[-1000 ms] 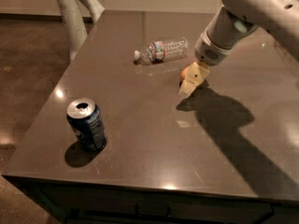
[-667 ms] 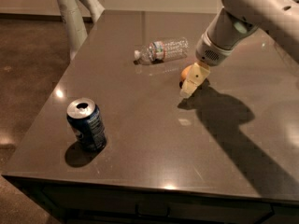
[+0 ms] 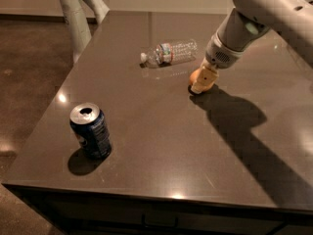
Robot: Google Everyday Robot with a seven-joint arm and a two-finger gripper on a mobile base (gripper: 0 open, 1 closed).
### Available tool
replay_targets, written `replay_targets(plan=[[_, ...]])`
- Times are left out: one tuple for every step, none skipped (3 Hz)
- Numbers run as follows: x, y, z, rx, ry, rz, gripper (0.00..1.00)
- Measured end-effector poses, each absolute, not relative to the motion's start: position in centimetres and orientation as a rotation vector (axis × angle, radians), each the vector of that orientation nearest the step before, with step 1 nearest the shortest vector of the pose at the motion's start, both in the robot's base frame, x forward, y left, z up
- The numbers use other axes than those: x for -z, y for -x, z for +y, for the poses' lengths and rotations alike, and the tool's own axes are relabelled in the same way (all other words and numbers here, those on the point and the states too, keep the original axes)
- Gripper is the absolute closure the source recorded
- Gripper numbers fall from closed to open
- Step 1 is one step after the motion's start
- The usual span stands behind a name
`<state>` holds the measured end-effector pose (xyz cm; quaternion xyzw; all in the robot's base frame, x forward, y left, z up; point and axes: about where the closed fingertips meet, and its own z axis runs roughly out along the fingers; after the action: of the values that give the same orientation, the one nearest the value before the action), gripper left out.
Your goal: Pick orange
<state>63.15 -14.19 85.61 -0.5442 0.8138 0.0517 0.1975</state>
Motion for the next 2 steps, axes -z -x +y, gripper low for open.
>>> replay_targets(plan=[[-86.1, -63.2, -14.0, -0.154, 1.531, 2.260, 0.65], [-87.5, -62.9, -13.6, -0.164, 1.546, 2.224, 0.88]])
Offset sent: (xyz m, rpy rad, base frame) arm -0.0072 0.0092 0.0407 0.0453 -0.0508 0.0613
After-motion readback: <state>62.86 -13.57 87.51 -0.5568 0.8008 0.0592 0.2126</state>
